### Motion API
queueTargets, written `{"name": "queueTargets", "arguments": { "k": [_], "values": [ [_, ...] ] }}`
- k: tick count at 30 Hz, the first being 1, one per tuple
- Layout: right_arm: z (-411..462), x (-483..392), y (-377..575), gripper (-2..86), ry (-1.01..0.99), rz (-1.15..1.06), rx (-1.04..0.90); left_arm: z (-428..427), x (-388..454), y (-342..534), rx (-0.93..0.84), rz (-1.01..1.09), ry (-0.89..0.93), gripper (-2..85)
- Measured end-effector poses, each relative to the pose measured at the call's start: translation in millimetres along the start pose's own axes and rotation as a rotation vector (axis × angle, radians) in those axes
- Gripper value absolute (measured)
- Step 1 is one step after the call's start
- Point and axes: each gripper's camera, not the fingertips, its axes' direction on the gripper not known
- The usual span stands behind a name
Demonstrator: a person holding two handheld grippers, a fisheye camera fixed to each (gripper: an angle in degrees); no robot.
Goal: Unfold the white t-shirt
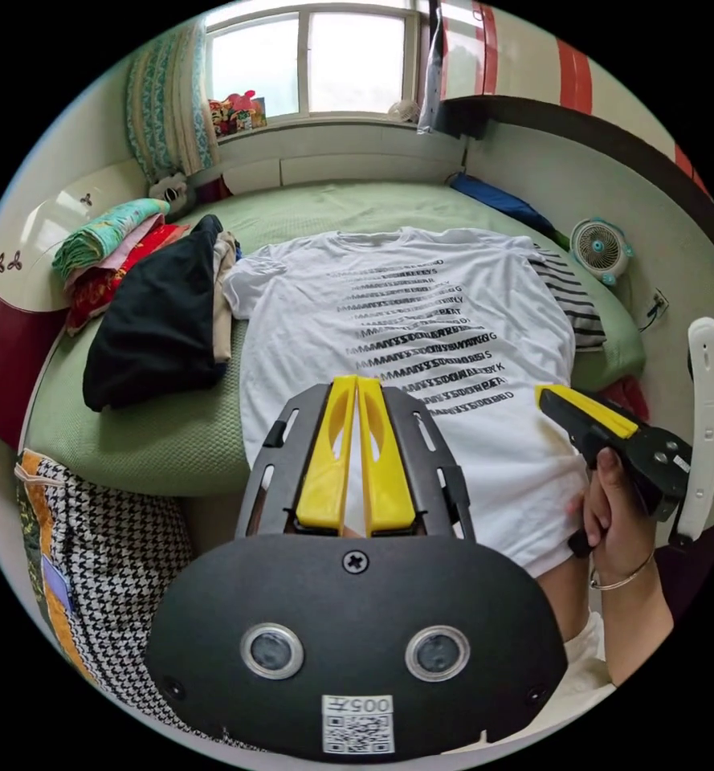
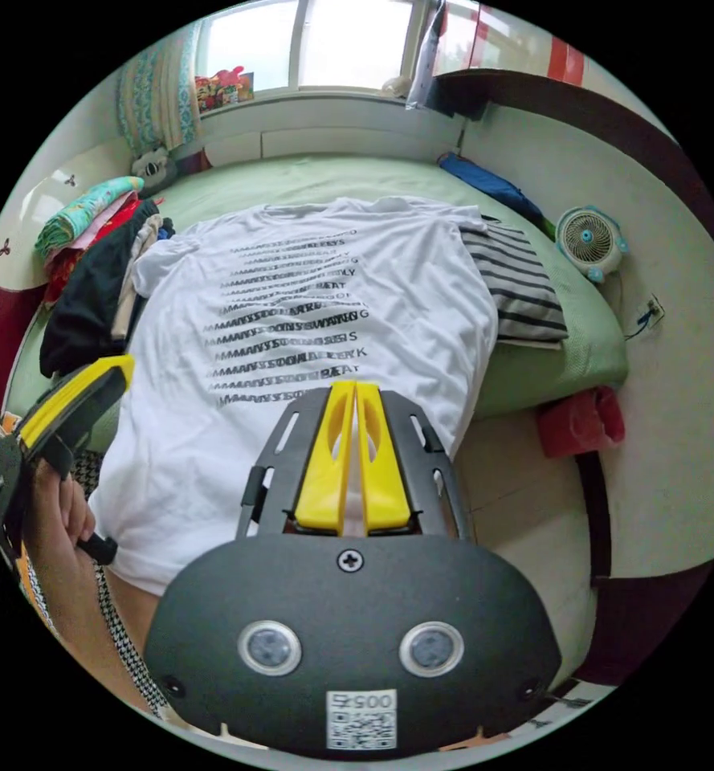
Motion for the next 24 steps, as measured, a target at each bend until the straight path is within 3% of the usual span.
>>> {"name": "queueTargets", "arguments": {
  "k": [10, 24],
  "values": [
    [-3.4, -23.8, 14.6, -1.0, 0.053, -0.013, -0.017, -23.6, 10.2, 21.2, -0.019, 0.014, -0.013, -0.6],
    [1.9, -14.2, 25.4, -1.2, -0.075, 0.059, -0.094, -46.9, 10.3, 42.7, -0.045, 0.014, -0.005, -0.6]
  ]
}}
